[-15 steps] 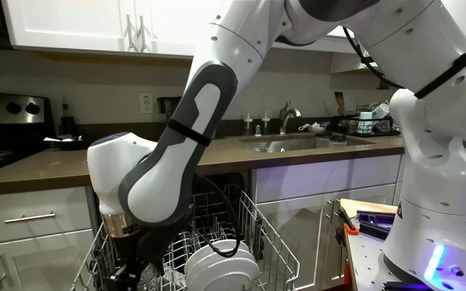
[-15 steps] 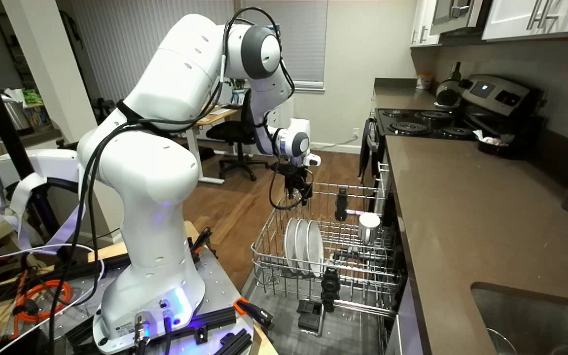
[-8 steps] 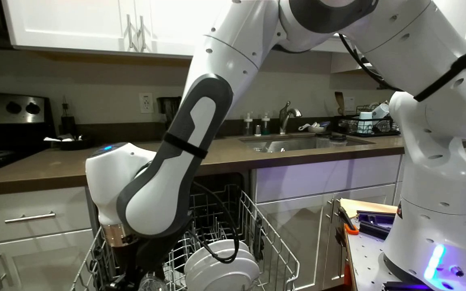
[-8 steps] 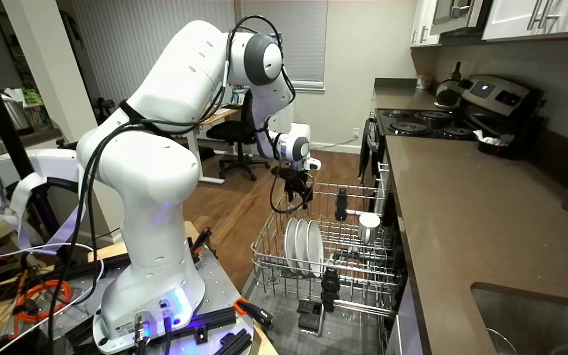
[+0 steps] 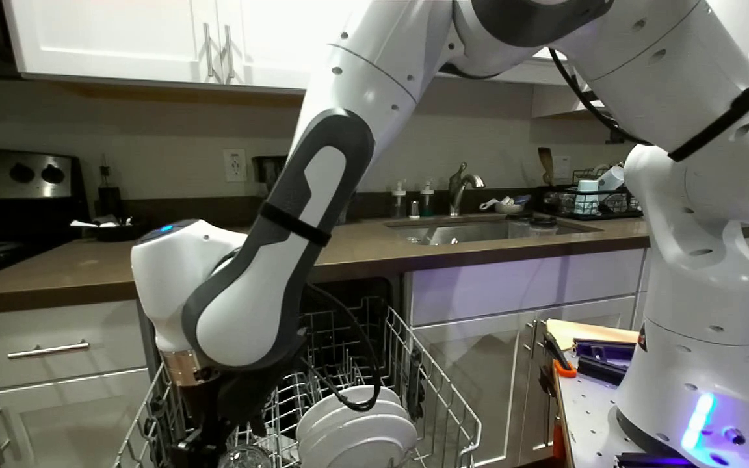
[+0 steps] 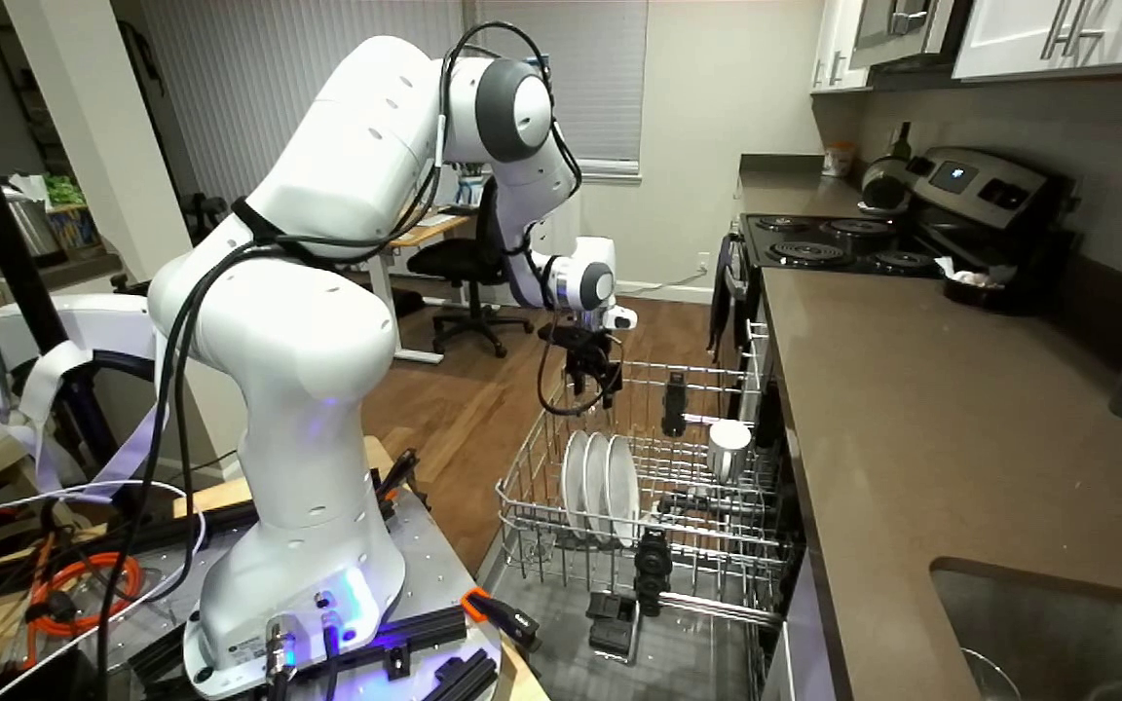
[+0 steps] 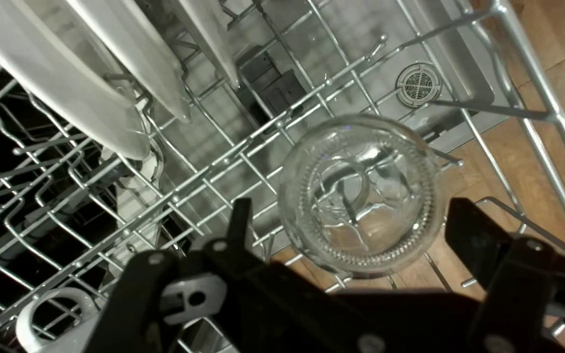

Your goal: Move the glass jar to the left side of the dishwasher

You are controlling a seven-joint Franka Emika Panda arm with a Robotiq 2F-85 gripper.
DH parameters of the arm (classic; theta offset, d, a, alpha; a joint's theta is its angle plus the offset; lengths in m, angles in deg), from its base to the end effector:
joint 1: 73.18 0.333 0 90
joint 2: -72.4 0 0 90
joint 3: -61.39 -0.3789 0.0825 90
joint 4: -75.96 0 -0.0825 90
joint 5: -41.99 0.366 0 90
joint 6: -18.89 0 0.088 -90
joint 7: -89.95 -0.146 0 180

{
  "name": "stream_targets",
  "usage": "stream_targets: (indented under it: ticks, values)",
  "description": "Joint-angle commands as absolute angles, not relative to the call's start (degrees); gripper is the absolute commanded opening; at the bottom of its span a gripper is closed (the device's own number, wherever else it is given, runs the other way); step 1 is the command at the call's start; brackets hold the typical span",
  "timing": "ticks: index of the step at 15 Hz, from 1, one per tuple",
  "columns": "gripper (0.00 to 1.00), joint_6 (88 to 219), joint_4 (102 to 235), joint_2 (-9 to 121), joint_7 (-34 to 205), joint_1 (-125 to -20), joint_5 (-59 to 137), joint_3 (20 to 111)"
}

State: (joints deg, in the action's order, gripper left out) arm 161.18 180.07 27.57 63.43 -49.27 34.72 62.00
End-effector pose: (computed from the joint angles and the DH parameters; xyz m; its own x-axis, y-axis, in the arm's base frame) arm 0.6031 0.2575 0.1175 0.9961 0.0468 -0.0747 0.0555 -0.9914 0.1186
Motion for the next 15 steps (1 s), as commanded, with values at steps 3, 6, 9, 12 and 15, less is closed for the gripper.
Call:
stream_targets:
  ticks: [3, 6, 9, 12, 15]
  values:
    - [1.00, 153.56, 182.33, 33.06, 63.07, -49.50, 34.34, 63.07]
    - [1.00, 149.22, 182.38, 35.04, 63.29, -50.57, 34.20, 63.11]
    - [1.00, 146.82, 182.47, 36.44, 62.91, -51.24, 33.89, 63.40]
    - [1.00, 146.45, 183.23, 37.80, 62.24, -51.83, 33.65, 63.73]
    - [1.00, 146.92, 184.58, 39.12, 61.64, -52.37, 33.34, 64.27]
